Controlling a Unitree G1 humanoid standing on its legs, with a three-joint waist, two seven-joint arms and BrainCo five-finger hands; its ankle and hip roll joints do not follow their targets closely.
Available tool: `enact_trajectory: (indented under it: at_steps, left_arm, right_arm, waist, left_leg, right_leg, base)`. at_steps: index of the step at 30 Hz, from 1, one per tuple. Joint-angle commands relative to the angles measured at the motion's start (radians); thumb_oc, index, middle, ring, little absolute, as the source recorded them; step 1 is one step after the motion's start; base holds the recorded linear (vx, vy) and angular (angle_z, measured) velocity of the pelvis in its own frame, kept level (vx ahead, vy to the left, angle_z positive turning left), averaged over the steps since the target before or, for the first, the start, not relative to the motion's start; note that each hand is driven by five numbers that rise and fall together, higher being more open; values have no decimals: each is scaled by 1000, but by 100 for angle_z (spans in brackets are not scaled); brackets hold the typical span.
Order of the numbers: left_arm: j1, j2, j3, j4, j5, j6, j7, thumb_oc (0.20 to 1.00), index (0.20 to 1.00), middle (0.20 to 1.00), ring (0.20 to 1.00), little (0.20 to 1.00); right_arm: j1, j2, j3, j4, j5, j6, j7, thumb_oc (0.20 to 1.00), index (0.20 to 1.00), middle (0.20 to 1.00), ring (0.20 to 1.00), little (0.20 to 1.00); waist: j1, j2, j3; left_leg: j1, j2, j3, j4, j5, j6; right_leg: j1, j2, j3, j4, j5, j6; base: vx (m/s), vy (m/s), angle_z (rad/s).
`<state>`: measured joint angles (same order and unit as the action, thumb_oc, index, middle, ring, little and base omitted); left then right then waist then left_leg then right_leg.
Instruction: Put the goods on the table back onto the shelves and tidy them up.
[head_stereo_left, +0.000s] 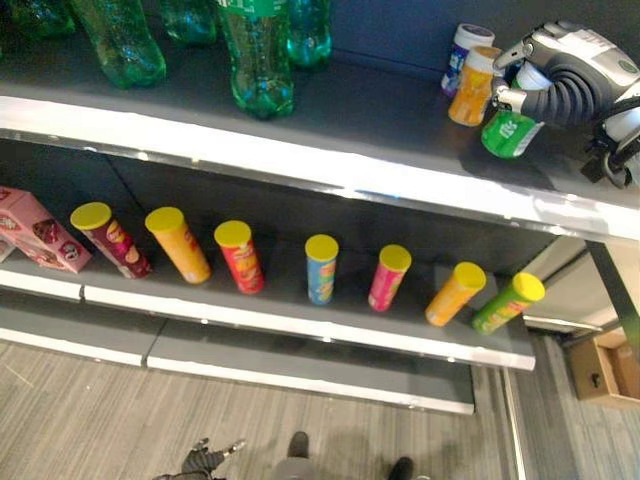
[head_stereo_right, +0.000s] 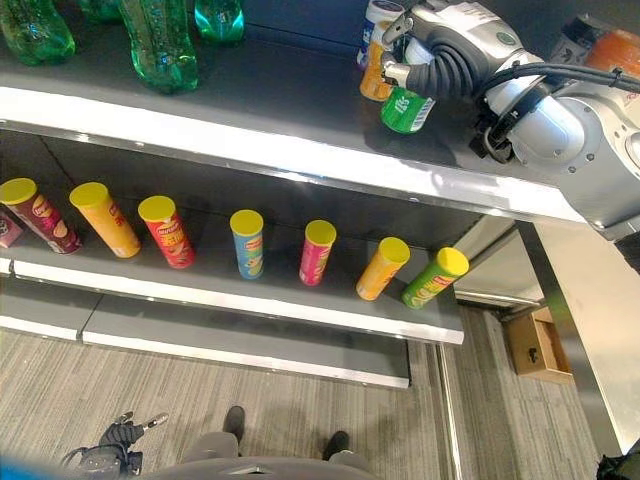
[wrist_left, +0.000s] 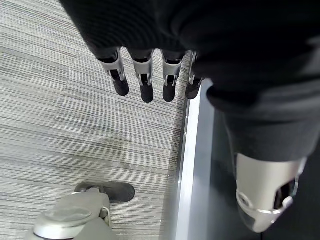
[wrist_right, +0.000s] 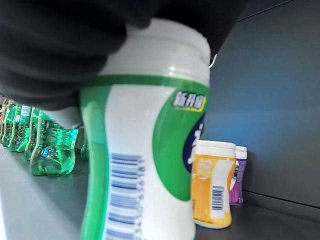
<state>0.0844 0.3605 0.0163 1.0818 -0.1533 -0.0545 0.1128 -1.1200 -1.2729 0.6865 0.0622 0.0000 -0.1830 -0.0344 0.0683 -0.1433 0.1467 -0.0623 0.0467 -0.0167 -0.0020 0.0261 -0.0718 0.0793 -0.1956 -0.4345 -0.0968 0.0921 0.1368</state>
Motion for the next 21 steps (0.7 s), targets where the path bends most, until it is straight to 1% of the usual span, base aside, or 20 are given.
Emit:
enact_trajectory:
  at_steps: [1,3,11,16,21]
  left_arm:
    - [-16,32,-41,25,-15,-14,16,1000,1000,1000,1000,1000]
    - [-16,26,-47,26,-13,-14,15,1000,1000,1000,1000,1000]
    - [-18,24,-50,29,-9,-13,18,1000,1000,1000,1000,1000]
    - [-19,24,-51,25,-13,-13,17,1000,1000,1000,1000,1000]
    - [-14,21,-51,21,-13,-14,15,1000,1000,1000,1000,1000]
  right_arm:
    - [-131,8,66,65,17,4,-15,200,200,200,200,200]
    - [-113,23,55,69,19,5,-10,200,200,200,200,200]
    - [-84,32,38,64,20,5,-4,200,200,200,200,200]
    - [-68,51,47,73,20,5,8,200,200,200,200,200]
    - [-55,50,49,76,12,5,15,200,200,200,200,200]
  waist:
    - [33,4,-15]
    - [38,4,-14]
    - [44,4,-11]
    - [48,2,-7]
    - [46,2,-6]
  left_leg:
    - [45,51,71,-1,-78,-49]
    - [44,51,66,-1,-79,-47]
    - [40,50,58,-1,-79,-48]
    - [43,50,55,-1,-80,-48]
    - [46,52,56,-3,-81,-49]
  right_leg:
    - [32,-44,-13,83,-140,61]
    - [34,-45,-21,86,-141,61]
    - [36,-47,-33,87,-144,61]
    - [40,-46,-36,87,-146,60]
    - [40,-45,-37,90,-148,59]
  base:
    - [0,0,0]
    - [36,-13,3]
    - [18,-5,9]
    - [0,0,0]
    - [0,0,0]
